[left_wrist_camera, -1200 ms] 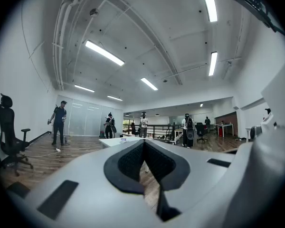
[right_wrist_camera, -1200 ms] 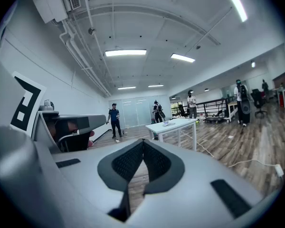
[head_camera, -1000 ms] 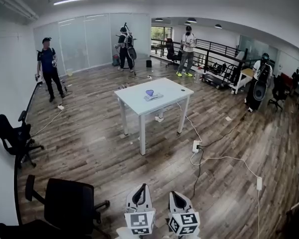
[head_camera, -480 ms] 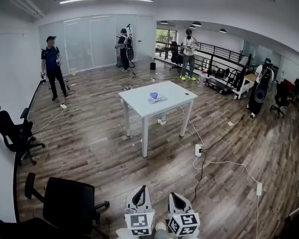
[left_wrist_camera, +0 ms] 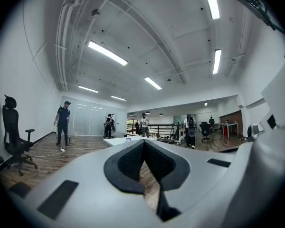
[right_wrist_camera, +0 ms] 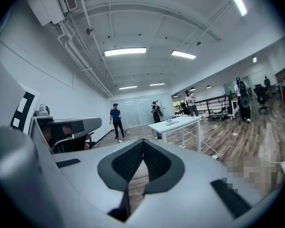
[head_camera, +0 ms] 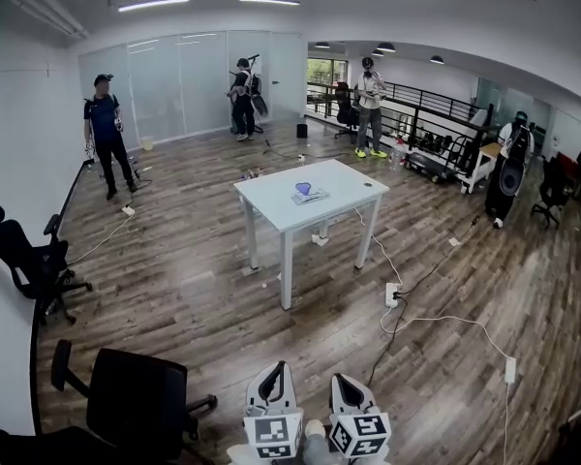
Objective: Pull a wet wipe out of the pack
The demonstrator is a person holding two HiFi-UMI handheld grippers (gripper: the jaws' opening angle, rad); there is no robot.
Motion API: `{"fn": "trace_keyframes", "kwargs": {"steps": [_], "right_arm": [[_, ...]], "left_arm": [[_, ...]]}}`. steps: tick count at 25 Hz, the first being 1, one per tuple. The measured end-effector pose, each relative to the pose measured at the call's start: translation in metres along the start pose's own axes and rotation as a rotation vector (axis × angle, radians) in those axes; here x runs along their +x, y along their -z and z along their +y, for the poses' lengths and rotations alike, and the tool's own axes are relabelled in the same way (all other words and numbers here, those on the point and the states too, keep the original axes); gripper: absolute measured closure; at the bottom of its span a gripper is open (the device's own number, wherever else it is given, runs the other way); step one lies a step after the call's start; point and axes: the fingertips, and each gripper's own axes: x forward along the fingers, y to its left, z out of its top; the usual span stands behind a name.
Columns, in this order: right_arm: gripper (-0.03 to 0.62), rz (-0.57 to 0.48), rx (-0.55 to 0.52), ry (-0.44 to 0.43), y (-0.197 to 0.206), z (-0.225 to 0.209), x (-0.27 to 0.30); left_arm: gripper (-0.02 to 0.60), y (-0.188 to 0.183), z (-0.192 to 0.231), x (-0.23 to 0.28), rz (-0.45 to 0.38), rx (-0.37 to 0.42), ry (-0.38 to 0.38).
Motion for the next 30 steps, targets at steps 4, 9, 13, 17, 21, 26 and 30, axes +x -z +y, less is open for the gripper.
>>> {"fn": "trace_keyframes", "kwargs": {"steps": [4, 9, 13, 17, 21, 26, 30], "right_arm": [[0.585, -0.002, 0.006, -0.002, 0.001, -0.005, 0.008], [0.585, -0.006, 0.011, 0.008, -0.001, -0.022, 0.025], [0.585, -0.010, 0.016, 0.012, -0.005, -0.034, 0.038], [0.585, -0.017, 0.020, 0.016, -0.010, -0.045, 0.051], [0.585, -0.021, 0.022, 0.015, -0.016, -0.053, 0.066], [0.585, -0.018, 0.010, -0.006, -0.026, -0.062, 0.089], [0.585, -0.015, 0.020, 0.003, -0.030, -0.078, 0.105]], "left_arm": [[0.572, 0.009, 0.000, 0.007, 0.015, -0.003, -0.006], [0.572, 0.015, -0.005, 0.024, 0.026, 0.000, 0.003], [0.572, 0.020, -0.008, 0.040, 0.039, -0.018, 0.010], [0.572, 0.020, -0.007, 0.057, 0.036, -0.008, 0.001], [0.572, 0.022, -0.006, 0.075, 0.041, -0.029, 0.006], [0.572, 0.026, 0.001, 0.097, 0.054, -0.039, -0.019], [0.572, 0.027, 0.001, 0.122, 0.054, -0.035, -0.017]]}}
